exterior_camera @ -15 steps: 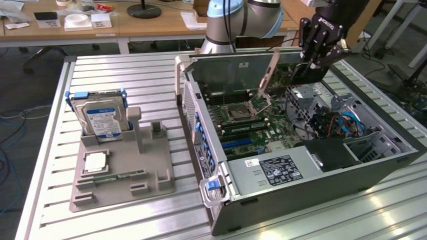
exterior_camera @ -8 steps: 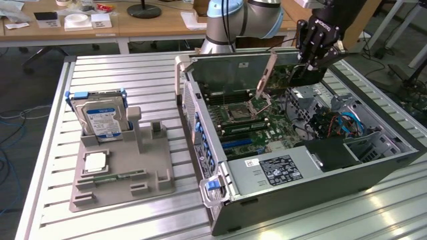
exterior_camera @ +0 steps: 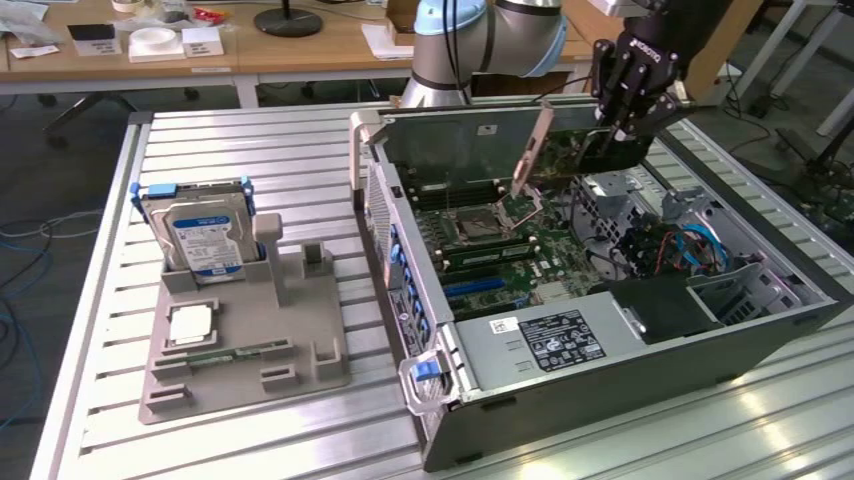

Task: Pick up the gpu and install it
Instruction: 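Insert the gpu into the slot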

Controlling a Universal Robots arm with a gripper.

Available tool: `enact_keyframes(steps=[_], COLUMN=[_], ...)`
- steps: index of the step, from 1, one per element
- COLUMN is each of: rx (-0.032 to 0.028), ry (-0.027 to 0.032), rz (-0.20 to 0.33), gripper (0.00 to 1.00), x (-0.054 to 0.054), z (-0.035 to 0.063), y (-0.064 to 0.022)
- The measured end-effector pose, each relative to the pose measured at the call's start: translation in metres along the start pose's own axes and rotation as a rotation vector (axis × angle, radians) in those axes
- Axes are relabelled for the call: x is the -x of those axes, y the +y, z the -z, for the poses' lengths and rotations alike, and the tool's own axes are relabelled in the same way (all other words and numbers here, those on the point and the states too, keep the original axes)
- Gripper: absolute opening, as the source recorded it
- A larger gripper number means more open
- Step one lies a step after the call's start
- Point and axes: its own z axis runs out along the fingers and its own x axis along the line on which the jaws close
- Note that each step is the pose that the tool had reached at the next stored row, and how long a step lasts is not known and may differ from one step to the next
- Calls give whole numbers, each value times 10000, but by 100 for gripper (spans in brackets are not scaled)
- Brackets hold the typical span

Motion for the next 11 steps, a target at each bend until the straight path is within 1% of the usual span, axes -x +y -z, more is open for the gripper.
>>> enact_keyframes(steps=[8,11], rx=[0,2], ry=[1,22], rz=[3,1], gripper=[27,27], x=[7,9], z=[-19,-48], y=[114,148])
